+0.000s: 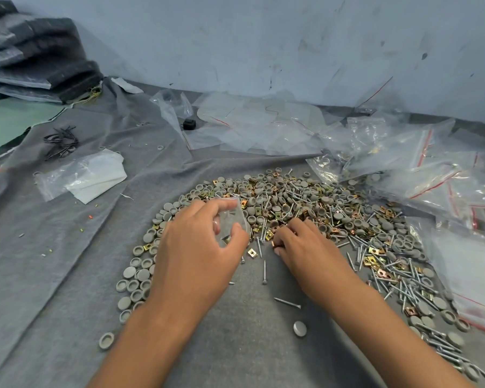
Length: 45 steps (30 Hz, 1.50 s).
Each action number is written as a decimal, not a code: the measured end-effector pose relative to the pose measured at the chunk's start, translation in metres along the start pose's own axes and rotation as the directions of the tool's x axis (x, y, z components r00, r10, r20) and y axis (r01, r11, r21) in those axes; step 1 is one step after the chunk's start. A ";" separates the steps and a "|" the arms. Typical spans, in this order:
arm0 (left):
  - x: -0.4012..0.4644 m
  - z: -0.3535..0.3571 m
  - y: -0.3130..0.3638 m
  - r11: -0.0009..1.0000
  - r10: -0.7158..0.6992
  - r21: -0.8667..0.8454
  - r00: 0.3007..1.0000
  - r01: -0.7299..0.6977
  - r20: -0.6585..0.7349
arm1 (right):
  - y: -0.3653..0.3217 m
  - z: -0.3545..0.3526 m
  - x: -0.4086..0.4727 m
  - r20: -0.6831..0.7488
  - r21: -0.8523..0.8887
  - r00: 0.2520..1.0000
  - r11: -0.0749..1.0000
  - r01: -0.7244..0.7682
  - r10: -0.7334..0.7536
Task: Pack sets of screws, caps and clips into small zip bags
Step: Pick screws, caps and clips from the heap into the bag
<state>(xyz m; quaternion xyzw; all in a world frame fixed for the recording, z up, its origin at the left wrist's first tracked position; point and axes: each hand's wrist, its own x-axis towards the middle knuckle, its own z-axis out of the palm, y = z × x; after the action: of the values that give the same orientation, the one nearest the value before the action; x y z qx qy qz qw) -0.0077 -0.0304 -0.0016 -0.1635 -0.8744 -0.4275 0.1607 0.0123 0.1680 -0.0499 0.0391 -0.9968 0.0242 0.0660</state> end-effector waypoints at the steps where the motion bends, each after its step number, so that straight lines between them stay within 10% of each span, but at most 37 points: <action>1: 0.000 0.000 0.000 1.000 0.002 0.003 1.000 -0.002 0.004 | 0.000 -0.001 -0.003 0.010 -0.072 1.000 0.997 0.030 -0.029; 21: -0.005 0.006 0.004 0.993 0.098 0.062 0.993 -0.102 0.068 | 0.003 0.000 -0.005 0.003 0.382 0.997 0.922 -0.068 0.072; 24: -0.006 0.007 0.004 0.982 0.145 0.103 0.983 -0.156 0.109 | -0.010 -0.022 -0.006 -0.236 0.542 0.972 0.832 0.121 0.012; 28: -0.006 0.008 0.005 0.967 0.175 0.161 0.973 -0.198 0.148 | -0.032 -0.046 -0.011 -0.459 0.498 0.888 0.820 0.281 -0.025; 41: -0.008 0.008 0.005 0.969 0.157 0.168 0.974 -0.184 0.162 | -0.033 -0.041 -0.011 -0.518 0.487 0.855 0.820 0.299 -0.004; 45: -0.008 0.006 0.005 0.973 0.157 0.145 0.978 -0.177 0.139 | 0.000 -0.028 0.000 -0.353 0.481 0.924 0.876 0.041 0.150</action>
<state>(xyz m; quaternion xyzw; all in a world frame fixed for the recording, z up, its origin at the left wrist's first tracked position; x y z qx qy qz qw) 0.0005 -0.0239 -0.0050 -0.2502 -0.8970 -0.3310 0.1525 0.0157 0.1693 -0.0221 0.0203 -0.9283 0.2790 0.2448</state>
